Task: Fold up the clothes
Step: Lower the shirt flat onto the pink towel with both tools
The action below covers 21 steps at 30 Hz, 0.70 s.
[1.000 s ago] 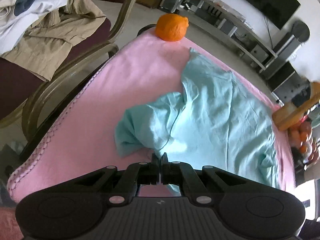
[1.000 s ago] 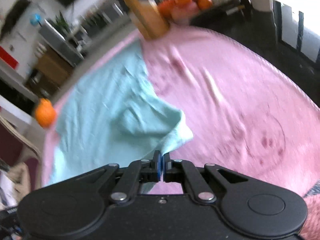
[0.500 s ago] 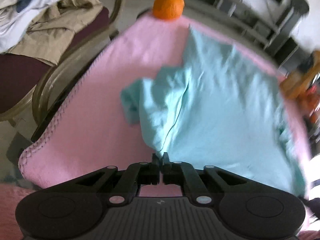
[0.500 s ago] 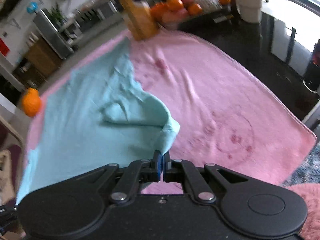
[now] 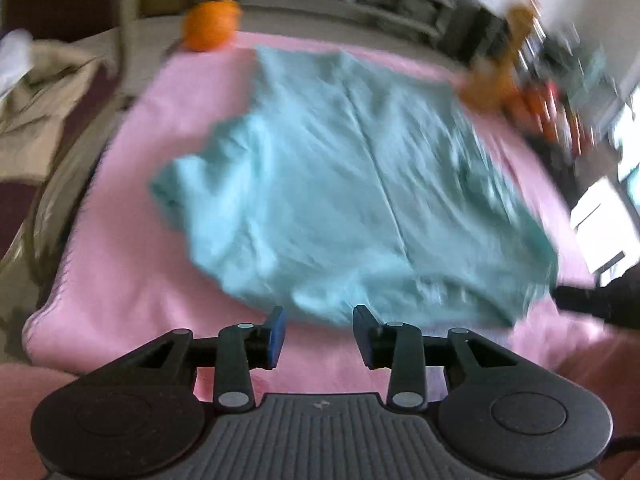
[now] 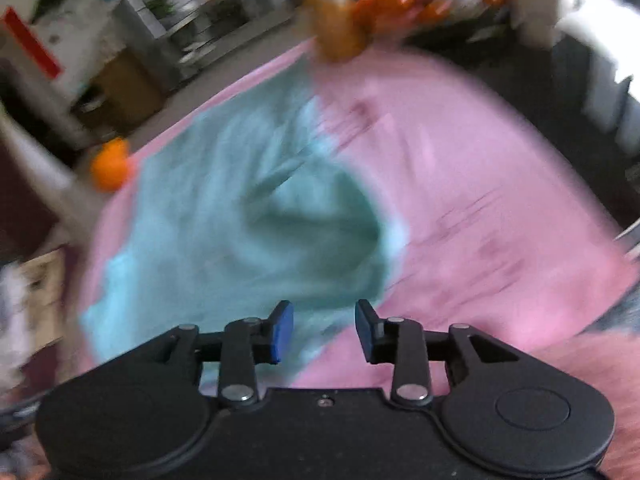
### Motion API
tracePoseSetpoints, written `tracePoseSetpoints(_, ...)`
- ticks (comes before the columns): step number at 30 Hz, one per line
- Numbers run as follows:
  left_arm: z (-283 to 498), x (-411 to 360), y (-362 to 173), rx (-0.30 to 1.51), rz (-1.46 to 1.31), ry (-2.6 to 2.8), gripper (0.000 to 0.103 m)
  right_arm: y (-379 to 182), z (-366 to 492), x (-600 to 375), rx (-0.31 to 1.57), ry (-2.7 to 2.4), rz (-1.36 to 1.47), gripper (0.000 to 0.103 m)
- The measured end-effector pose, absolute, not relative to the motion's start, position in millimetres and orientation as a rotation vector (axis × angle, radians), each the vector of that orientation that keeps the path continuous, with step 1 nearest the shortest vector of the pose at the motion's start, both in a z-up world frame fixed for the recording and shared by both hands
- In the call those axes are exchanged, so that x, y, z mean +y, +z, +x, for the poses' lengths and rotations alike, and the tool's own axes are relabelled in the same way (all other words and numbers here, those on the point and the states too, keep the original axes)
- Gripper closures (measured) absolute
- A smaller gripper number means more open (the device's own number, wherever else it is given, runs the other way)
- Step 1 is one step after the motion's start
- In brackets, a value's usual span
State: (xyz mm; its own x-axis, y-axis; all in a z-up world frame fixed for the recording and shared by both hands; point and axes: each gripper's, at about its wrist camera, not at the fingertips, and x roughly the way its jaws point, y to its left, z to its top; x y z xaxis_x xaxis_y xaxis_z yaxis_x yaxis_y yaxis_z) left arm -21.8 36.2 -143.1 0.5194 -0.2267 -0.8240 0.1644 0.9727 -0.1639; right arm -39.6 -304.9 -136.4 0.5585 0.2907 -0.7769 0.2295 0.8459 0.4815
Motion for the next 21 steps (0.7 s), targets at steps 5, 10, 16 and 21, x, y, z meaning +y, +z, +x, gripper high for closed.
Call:
tracePoseSetpoints(5,-27.0,-8.7,-157.5,0.987,0.152,-0.306,0.067,-150.0,-35.3,-285.7,1.033,0.103,0.524,0.068)
tracePoseSetpoints(10,-16.7,-28.8,-172.1,0.995,0.245,-0.302,0.067,-156.2,-29.7,-267.4,1.044,0.121,0.395,0.069)
tracePoseSetpoints(16,-14.3,-27.0,-176.7,1.015,0.22,-0.306,0.098,-171.5,-21.1,-238.0,1.067,0.08,0.176,0.095)
tracePoseSetpoints(21,-25.5,-25.4,-174.9,1.033,0.256,-0.34,0.098,-166.7,-33.5,-231.4,1.112,0.076,0.102,0.101)
